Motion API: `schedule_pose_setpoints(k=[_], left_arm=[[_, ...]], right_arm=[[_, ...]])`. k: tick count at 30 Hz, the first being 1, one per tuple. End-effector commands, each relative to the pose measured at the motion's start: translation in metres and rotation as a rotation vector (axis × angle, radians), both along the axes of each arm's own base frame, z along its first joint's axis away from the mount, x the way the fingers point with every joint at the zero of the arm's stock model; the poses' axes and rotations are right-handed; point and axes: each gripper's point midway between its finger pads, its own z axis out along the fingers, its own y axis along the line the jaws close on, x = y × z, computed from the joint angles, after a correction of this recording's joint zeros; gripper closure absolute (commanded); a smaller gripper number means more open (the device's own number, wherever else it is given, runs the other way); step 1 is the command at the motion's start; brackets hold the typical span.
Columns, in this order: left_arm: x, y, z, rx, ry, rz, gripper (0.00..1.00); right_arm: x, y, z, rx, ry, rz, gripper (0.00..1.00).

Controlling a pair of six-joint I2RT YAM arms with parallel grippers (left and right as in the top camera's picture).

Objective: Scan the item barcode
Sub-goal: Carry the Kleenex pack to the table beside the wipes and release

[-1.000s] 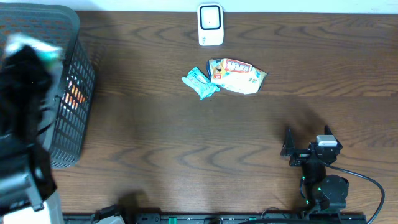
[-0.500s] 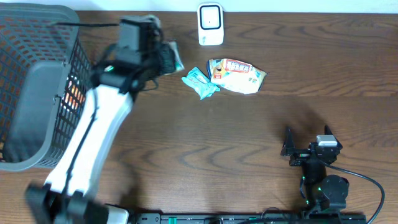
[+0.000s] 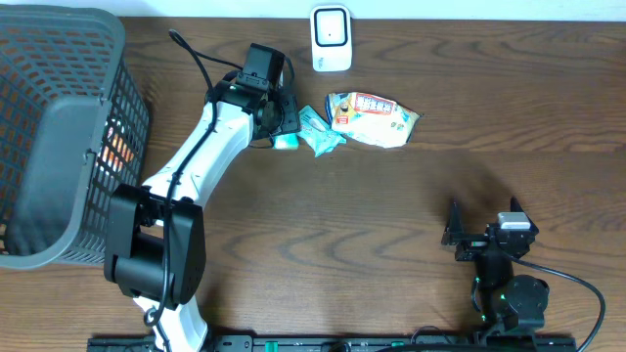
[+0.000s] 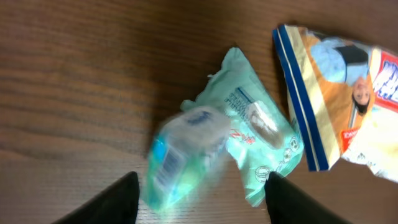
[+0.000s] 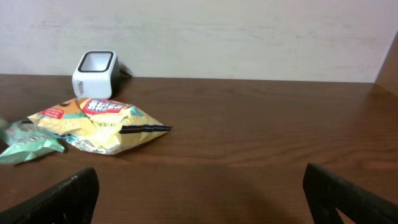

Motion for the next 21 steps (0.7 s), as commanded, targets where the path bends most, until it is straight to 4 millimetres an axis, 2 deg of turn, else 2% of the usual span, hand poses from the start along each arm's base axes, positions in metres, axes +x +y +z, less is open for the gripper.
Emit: schedule_pose_setpoints(k=[1, 5, 6, 9, 11, 12, 13, 15, 17, 19, 20, 21], left_arm=[[0.004, 0.002, 0.013, -0.001, -0.039, 0.004, 0.22], [0.009, 0.011, 0.040, -0.008, -0.106, 0.000, 0.20], [0.013, 0.018, 0.065, -0.011, -0.166, -0.002, 0.20], [0.019, 0.038, 0.119, -0.018, -0.294, 0.022, 0.19], [0.021, 0.063, 0.156, 0.000, -0.389, 0.083, 0.19], [0.020, 0.083, 0.180, 0.022, -0.456, 0.137, 0.19], [0.014, 0.119, 0.217, 0.071, -0.557, 0.240, 0.19], [0.002, 0.163, 0.253, 0.133, -0.654, 0.367, 0.19], [-0.021, 0.213, 0.289, 0.205, -0.742, 0.518, 0.19], [-0.040, 0.248, 0.307, 0.251, -0.782, 0.621, 0.19], [-0.055, 0.273, 0.316, 0.281, -0.798, 0.690, 0.19], [-0.063, 0.286, 0.319, 0.295, -0.800, 0.726, 0.19]], right_arm=[[0.000, -0.001, -0.002, 0.014, 0.005, -0.005, 0.01], [0.000, -0.001, -0.001, 0.014, 0.004, -0.005, 0.01], [0.000, -0.001, -0.001, 0.014, 0.004, -0.005, 0.01], [0.000, -0.001, -0.001, 0.014, 0.004, -0.005, 0.01], [0.000, -0.001, -0.001, 0.014, 0.004, -0.005, 0.01], [0.000, -0.001, -0.001, 0.014, 0.004, -0.005, 0.01], [0.000, -0.001, -0.001, 0.014, 0.004, -0.005, 0.01], [0.000, -0.001, -0.001, 0.014, 0.004, -0.005, 0.01], [0.000, -0.001, -0.002, 0.014, 0.005, -0.005, 0.01], [0.000, -0.001, -0.002, 0.014, 0.005, -0.005, 0.01], [0.000, -0.001, -0.001, 0.014, 0.004, -0.004, 0.01], [0.000, -0.001, -0.001, 0.014, 0.004, -0.005, 0.01]])
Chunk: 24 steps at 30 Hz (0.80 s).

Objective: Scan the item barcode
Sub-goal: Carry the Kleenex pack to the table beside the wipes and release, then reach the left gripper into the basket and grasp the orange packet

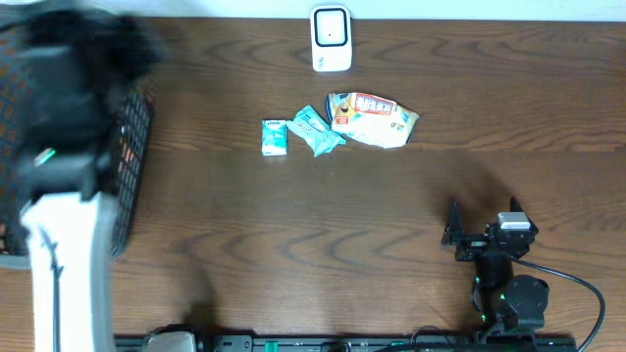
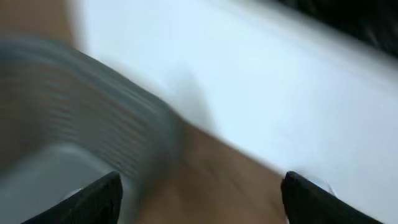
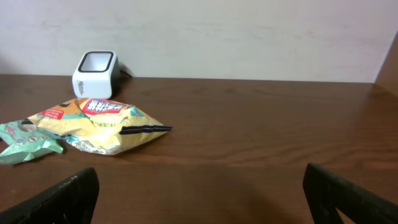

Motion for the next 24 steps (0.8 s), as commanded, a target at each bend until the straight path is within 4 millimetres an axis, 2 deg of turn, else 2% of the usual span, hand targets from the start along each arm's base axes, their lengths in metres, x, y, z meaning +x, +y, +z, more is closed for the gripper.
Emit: schedule_pose_setpoints(k=[1, 3, 4, 5, 7, 11, 14, 17, 20, 24], left_arm=[[-0.041, 0.079, 0.017, 0.062, -0.019, 0.268, 0.19], [-0.060, 0.115, 0.012, 0.059, 0.008, 0.371, 0.19], [-0.074, 0.141, -0.001, 0.041, 0.055, 0.436, 0.19], [-0.081, 0.155, -0.010, 0.022, 0.085, 0.463, 0.19], [-0.088, 0.175, -0.030, -0.029, 0.135, 0.480, 0.19], [-0.090, 0.202, -0.075, -0.159, 0.227, 0.455, 0.19], [-0.092, 0.215, -0.113, -0.209, 0.335, 0.419, 0.19], [-0.091, 0.217, -0.142, -0.212, 0.439, 0.356, 0.19], [-0.080, 0.210, -0.163, -0.193, 0.503, 0.225, 0.19], [-0.065, 0.207, -0.179, -0.203, 0.511, 0.132, 0.19]], right_arm=[[0.000, -0.001, -0.001, 0.014, 0.004, -0.005, 0.01], [0.000, -0.001, -0.001, 0.014, 0.004, -0.005, 0.01], [0.000, -0.001, -0.001, 0.014, 0.004, -0.005, 0.01], [0.000, -0.001, -0.001, 0.014, 0.004, -0.005, 0.01], [0.000, -0.001, -0.002, 0.014, 0.005, -0.005, 0.01], [0.000, -0.001, -0.001, 0.014, 0.004, -0.005, 0.01], [0.000, -0.001, -0.001, 0.014, 0.004, -0.005, 0.01], [0.000, -0.001, -0.002, 0.014, 0.005, -0.005, 0.01], [0.000, -0.001, -0.001, 0.014, 0.004, -0.005, 0.01], [0.000, -0.001, -0.001, 0.014, 0.004, -0.005, 0.01]])
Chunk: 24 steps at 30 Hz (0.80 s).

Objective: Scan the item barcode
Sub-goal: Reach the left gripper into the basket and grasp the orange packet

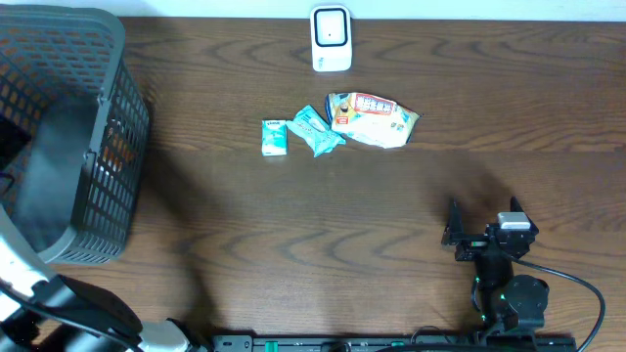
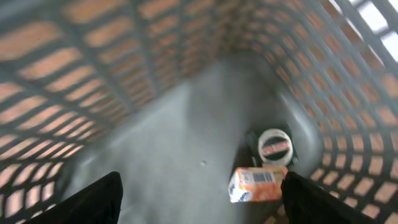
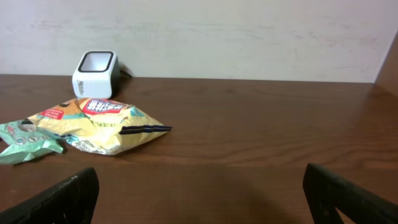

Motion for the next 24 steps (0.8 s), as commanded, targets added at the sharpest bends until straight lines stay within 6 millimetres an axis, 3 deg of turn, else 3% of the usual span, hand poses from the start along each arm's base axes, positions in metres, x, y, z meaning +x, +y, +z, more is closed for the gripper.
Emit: schedule_pose_setpoints(k=[1, 5, 11, 17, 24], left_arm=[[0.016, -0.008, -0.014, -0.020, -0.007, -0.142, 0.19], [0.020, -0.006, -0.036, -0.066, 0.023, -0.147, 0.19], [0.038, -0.020, -0.064, -0.180, -0.004, -0.256, 0.19], [0.039, -0.021, -0.093, -0.242, 0.041, -0.255, 0.19], [0.048, -0.046, -0.113, -0.275, 0.089, -0.360, 0.19]], right_arm=[[0.000, -0.001, -0.001, 0.014, 0.004, -0.004, 0.01], [0.000, -0.001, -0.001, 0.014, 0.004, -0.004, 0.01], [0.000, -0.001, -0.001, 0.014, 0.004, -0.004, 0.01], [0.000, -0.001, -0.001, 0.014, 0.004, -0.004, 0.01], [0.000, -0.001, -0.001, 0.014, 0.004, -0.004, 0.01]])
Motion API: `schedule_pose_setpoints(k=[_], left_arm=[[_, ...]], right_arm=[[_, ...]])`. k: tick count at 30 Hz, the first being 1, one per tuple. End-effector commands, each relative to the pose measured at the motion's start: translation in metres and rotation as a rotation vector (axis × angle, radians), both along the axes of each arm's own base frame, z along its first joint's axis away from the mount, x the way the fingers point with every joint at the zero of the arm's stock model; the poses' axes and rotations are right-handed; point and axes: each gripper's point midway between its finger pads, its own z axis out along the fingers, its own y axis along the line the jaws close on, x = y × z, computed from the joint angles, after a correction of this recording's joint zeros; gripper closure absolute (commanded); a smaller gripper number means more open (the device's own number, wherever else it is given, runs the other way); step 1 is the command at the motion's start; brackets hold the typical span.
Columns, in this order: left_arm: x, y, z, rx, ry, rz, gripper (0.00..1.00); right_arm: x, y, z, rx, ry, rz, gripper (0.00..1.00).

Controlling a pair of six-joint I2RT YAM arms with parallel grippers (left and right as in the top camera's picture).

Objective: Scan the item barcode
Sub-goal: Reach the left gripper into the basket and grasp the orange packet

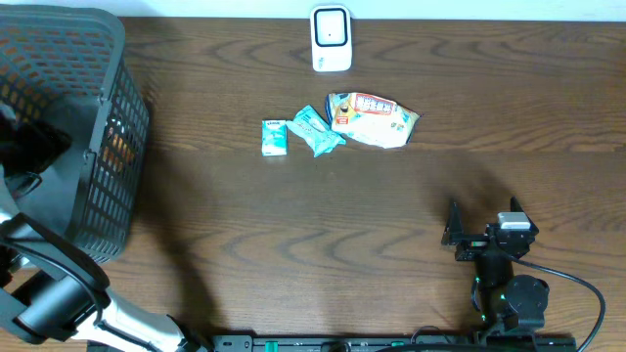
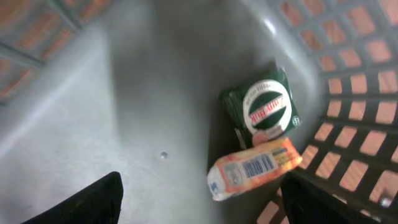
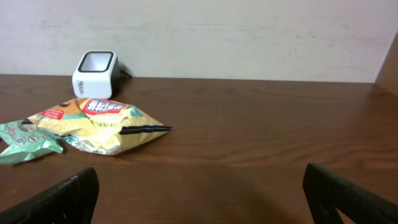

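My left gripper (image 2: pixel 202 200) is open and down inside the grey mesh basket (image 1: pixel 125 137). Just below it lies an orange packet (image 2: pixel 255 168) with its barcode facing up. A dark green packet (image 2: pixel 264 112) with a round white and red label touches the orange one on its far side. In the overhead view the left arm (image 1: pixel 29 147) shows only as a dark shape inside the basket. The white scanner (image 1: pixel 331 37) stands at the table's far edge. Near the front right, my right gripper (image 3: pixel 202 199) rests open over bare wood.
On the table below the scanner lie a small teal box (image 1: pixel 275 137), a teal packet (image 1: pixel 315 130) and a yellow snack bag (image 1: pixel 372 117). The basket's mesh walls (image 2: pixel 348 93) rise close around the left gripper. The right wrist view shows the scanner (image 3: pixel 95 71) and the snack bag (image 3: pixel 102 127).
The left gripper has come lower in the basket. The orange and green packets now look larger and closer, and its fingers are still open. The right arm has not moved.
The left gripper was open over the small teal box on the table. Then the arm was blurred at the left by the basket, with the box left on the table. Then it looked down into the basket, and now it hangs close above the orange packet.
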Motion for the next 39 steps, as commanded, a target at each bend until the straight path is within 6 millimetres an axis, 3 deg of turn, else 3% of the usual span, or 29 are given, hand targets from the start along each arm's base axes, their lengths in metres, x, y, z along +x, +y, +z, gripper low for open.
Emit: schedule_pose_setpoints(k=[1, 10, 17, 25, 32, 35, 39], left_arm=[[0.011, -0.023, -0.011, -0.020, 0.004, -0.109, 0.19], [0.027, -0.050, -0.039, -0.048, 0.054, -0.184, 0.19], [0.010, -0.030, -0.074, -0.011, 0.220, -0.032, 0.13], [0.009, -0.033, -0.076, -0.029, 0.218, -0.034, 0.13], [0.014, -0.056, -0.082, -0.146, 0.165, -0.072, 0.14], [0.012, -0.062, -0.086, -0.175, 0.170, -0.077, 0.24], [0.011, -0.063, -0.086, -0.181, 0.174, -0.077, 0.81]], right_arm=[[0.000, -0.001, -0.001, 0.014, 0.004, -0.005, 0.01], [0.000, -0.001, -0.001, 0.014, 0.004, -0.005, 0.01], [0.000, -0.001, -0.001, 0.014, 0.004, -0.005, 0.01], [0.000, -0.001, -0.001, 0.014, 0.004, -0.005, 0.01], [0.000, -0.001, -0.001, 0.014, 0.004, -0.005, 0.01], [0.000, -0.001, -0.002, 0.014, 0.005, -0.005, 0.01], [0.000, -0.001, -0.001, 0.014, 0.004, -0.005, 0.01]])
